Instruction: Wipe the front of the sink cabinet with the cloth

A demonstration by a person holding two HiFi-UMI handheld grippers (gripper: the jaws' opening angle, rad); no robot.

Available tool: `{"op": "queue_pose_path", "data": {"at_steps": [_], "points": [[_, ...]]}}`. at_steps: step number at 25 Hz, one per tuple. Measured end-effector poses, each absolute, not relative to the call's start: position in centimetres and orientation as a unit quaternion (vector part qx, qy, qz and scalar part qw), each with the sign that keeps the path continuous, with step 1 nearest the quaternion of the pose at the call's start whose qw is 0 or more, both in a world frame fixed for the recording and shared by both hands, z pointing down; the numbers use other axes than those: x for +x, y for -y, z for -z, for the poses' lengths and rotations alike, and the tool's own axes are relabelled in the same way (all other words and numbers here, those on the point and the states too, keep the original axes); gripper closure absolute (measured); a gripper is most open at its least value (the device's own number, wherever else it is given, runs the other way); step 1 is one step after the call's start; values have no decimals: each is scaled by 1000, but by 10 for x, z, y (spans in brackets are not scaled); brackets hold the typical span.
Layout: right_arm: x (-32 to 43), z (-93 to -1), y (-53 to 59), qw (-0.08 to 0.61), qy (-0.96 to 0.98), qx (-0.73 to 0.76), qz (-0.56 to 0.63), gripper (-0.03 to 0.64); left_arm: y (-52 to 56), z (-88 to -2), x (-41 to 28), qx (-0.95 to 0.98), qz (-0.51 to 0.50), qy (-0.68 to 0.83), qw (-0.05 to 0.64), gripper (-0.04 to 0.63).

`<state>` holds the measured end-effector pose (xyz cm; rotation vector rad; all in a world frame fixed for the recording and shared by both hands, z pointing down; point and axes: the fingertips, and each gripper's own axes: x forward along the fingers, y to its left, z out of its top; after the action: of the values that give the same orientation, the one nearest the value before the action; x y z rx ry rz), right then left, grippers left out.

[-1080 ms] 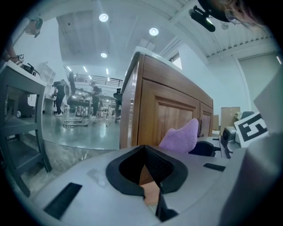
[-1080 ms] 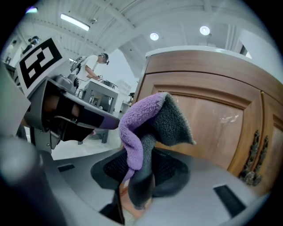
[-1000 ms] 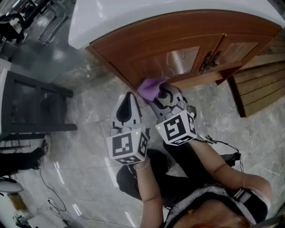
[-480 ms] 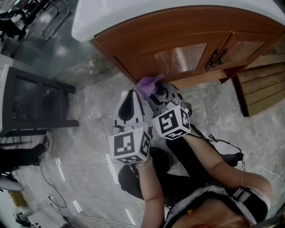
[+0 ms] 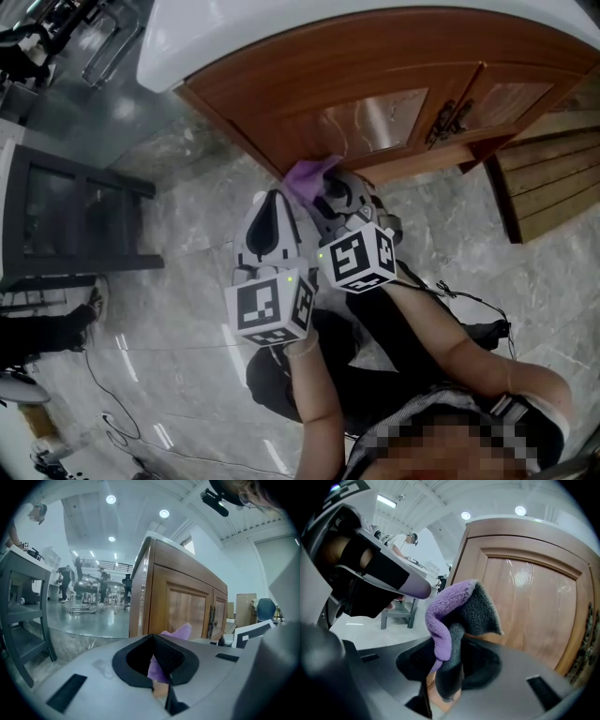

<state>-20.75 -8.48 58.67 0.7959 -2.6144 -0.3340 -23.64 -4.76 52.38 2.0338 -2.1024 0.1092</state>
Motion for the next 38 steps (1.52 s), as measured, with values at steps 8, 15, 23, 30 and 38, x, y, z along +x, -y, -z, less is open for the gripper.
{"op": "queue_pose_path", "data": {"at_steps": [8,15,23,30,38], "points": [[-188,-589,99,201,924,304,116,431,54,-524,-227,697,-39,709,105,589],[-181,-590,104,205,920,312,118,431,61,-526,-220,702,-40,703,105,589],[-163,-589,113,208,914,327,118,431,67,-529,-211,710,-44,695,107,589],[-148,-589,121,211,910,339,114,431,73,-529,-200,718,-52,687,103,589],[-131,-588,128,213,905,352,108,431,81,-532,-188,725,-54,679,104,589]]}}
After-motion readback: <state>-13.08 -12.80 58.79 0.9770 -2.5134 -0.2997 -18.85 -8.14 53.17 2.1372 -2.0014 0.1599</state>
